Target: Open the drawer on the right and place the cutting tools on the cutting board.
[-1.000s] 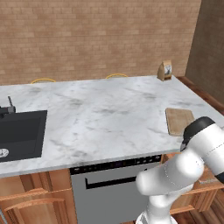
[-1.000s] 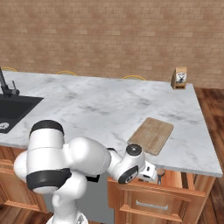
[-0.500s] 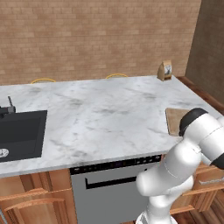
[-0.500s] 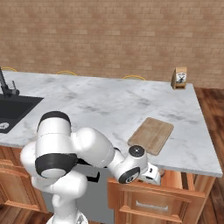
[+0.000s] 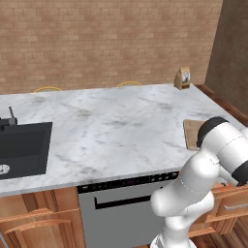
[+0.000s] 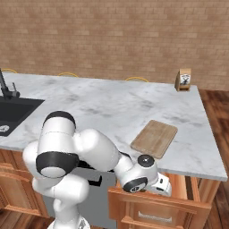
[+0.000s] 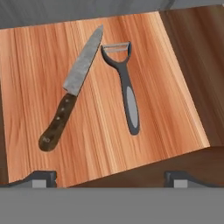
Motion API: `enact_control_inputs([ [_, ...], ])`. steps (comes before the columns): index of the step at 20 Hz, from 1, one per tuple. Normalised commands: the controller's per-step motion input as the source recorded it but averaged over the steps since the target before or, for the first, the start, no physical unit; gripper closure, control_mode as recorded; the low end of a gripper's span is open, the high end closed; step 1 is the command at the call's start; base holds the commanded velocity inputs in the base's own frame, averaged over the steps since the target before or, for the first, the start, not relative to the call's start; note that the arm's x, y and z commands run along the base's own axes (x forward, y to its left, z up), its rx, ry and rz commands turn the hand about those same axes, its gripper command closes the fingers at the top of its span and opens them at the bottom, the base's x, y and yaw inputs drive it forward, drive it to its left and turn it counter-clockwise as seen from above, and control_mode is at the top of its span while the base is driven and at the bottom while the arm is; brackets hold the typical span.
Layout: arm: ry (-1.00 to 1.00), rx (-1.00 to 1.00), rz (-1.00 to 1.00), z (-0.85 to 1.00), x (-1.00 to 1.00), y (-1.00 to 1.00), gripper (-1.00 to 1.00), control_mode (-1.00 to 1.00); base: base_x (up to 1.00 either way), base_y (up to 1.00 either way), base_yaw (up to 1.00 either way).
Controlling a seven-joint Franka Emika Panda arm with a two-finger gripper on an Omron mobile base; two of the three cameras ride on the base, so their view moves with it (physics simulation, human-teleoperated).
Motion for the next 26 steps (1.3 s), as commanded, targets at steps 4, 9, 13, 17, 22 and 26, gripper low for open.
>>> enact_control_inputs([
  [4, 0.01, -0.03, 0.00, -0.02, -0.72, -0.32, -1.00, -1.00, 0.00, 0.00, 0.00],
  [9, 0.03, -0.03, 0.00, -0.14, -0.89, -0.31, -1.00, -1.00, 0.00, 0.00, 0.00],
  [13, 0.05, -0.03, 0.00, -0.19, -0.97, -0.30, -1.00, -1.00, 0.00, 0.00, 0.00],
  [17, 0.07, -0.04, -0.02, -0.21, -0.93, -0.25, -1.00, -1.00, 0.00, 0.00, 0.00],
  [22, 0.07, -0.02, -0.03, -0.07, -0.68, -0.12, -1.00, -1.00, 0.00, 0.00, 0.00],
  [26, 0.04, 0.00, -0.04, 0.07, -0.09, 0.08, -1.00, -1.00, 0.00, 0.00, 0.00],
])
